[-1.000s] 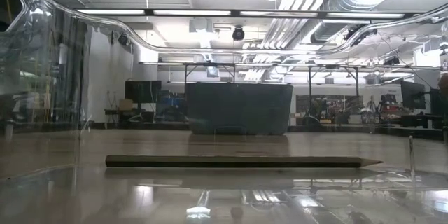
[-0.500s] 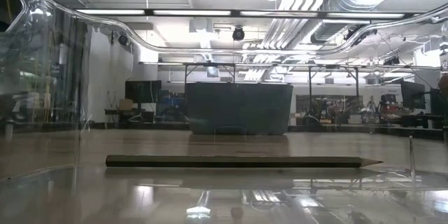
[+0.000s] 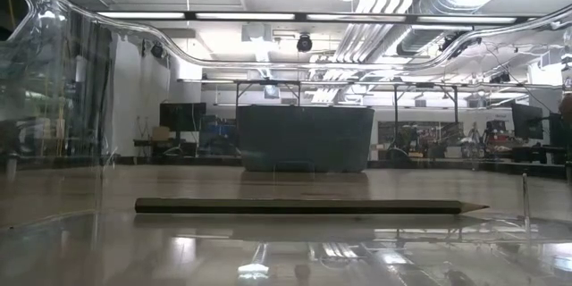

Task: Sort pens & pencils
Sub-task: Return to Home Position

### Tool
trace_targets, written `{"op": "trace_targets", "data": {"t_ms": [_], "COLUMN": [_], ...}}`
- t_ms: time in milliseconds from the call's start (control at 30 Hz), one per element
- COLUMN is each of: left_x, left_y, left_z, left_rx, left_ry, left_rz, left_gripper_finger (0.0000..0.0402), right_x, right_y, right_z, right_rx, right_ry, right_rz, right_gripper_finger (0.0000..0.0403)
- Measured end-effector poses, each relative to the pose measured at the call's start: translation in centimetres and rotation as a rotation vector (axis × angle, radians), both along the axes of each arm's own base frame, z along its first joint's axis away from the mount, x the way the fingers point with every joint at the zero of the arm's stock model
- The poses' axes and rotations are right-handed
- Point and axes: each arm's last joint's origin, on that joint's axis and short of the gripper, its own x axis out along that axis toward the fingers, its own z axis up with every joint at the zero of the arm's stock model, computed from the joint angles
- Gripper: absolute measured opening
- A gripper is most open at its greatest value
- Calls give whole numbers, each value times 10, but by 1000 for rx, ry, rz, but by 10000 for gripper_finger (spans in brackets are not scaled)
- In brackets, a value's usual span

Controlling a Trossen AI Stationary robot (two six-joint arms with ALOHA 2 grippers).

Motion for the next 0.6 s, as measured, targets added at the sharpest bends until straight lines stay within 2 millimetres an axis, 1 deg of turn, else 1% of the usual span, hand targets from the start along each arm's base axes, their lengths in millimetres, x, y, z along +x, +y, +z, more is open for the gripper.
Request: {"op": "trace_targets", "data": {"t_ms": [100, 233, 300, 400, 500, 600], "left_x": [-6, -17, -18, -19, -17, -18], "left_y": [0, 0, 0, 1, 0, 0], "left_z": [-14, -21, -27, -37, -54, -72], "left_rx": [-7, -4, 12, 13, 2, -11], "left_ry": [-3, -20, -4, 10, 21, -51], "left_rz": [3, 32, 50, 58, 42, 37], "left_gripper_finger": [51, 51, 51, 51, 51, 51], "right_x": [-7, -11, -11, -10, -7, -3], "right_y": [2, 5, 6, 7, 8, 9], "right_z": [-21, -47, -59, -72, -83, -98], "right_rx": [12, 24, 15, -2, -16, -23], "right_ry": [-68, -121, -101, -73, -42, -8], "right_rz": [16, 30, 22, 13, 4, 0], "right_gripper_finger": [85, 85, 85, 85, 85, 85]}}
